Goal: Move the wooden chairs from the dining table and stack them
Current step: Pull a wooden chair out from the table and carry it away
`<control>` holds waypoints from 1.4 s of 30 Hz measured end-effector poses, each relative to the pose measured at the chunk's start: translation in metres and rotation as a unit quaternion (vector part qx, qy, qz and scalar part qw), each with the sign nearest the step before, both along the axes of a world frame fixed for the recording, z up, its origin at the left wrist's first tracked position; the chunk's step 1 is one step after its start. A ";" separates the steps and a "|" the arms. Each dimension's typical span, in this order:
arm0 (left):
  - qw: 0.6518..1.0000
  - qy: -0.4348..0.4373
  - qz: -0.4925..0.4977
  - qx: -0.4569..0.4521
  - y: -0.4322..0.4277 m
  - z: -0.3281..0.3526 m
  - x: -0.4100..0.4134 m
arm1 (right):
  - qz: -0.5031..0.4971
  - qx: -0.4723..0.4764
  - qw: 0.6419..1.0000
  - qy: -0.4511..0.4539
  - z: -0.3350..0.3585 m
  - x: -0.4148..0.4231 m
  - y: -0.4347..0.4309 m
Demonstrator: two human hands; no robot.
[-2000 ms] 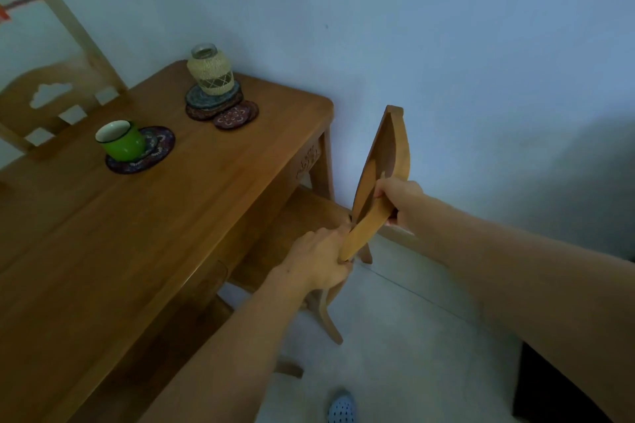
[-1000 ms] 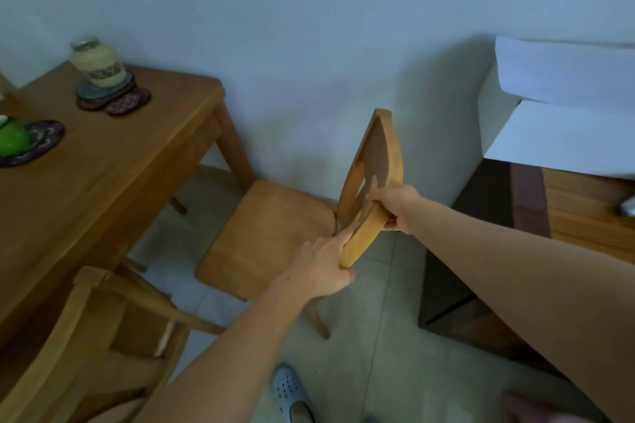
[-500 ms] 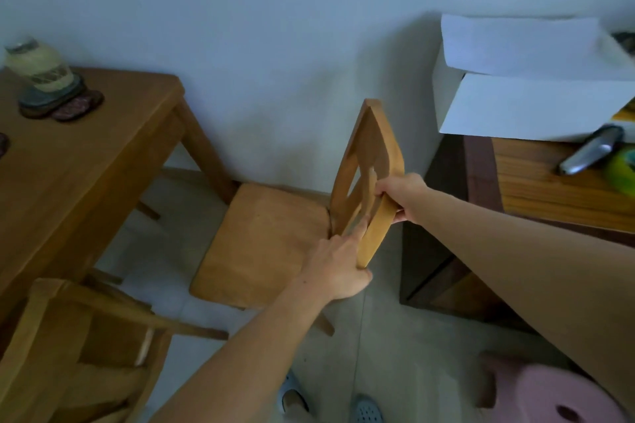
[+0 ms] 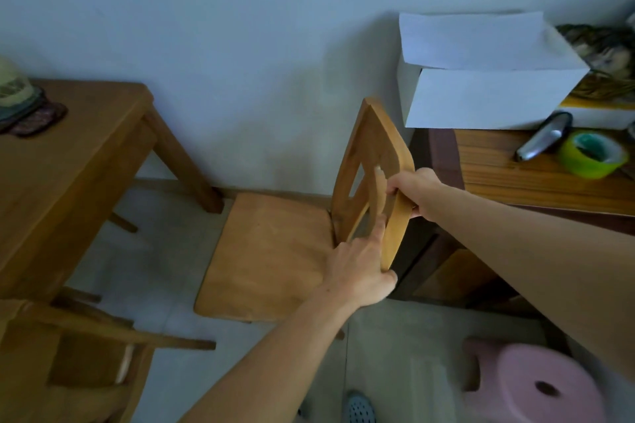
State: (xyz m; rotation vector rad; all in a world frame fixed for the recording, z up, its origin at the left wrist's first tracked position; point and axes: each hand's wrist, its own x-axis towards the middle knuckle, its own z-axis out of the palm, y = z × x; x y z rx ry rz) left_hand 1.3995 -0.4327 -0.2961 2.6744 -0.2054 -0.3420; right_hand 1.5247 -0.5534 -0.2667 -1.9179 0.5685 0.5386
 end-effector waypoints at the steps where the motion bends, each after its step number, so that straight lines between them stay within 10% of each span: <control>1: 1.000 -0.003 0.000 0.002 -0.005 -0.001 0.000 | -0.002 -0.005 1.000 0.001 0.000 0.000 -0.005; 25: 0.999 0.020 -0.026 0.011 -0.056 -0.009 -0.001 | -0.016 -0.027 0.999 0.030 -0.001 -0.003 -0.054; 33: 0.981 0.149 -0.002 -0.125 -0.025 0.017 -0.004 | 0.165 -0.376 0.886 -0.215 0.023 -0.006 -0.012; 42: 0.920 0.135 0.211 -0.302 0.060 0.032 -0.039 | 0.250 -0.165 0.932 -0.207 0.040 -0.072 0.091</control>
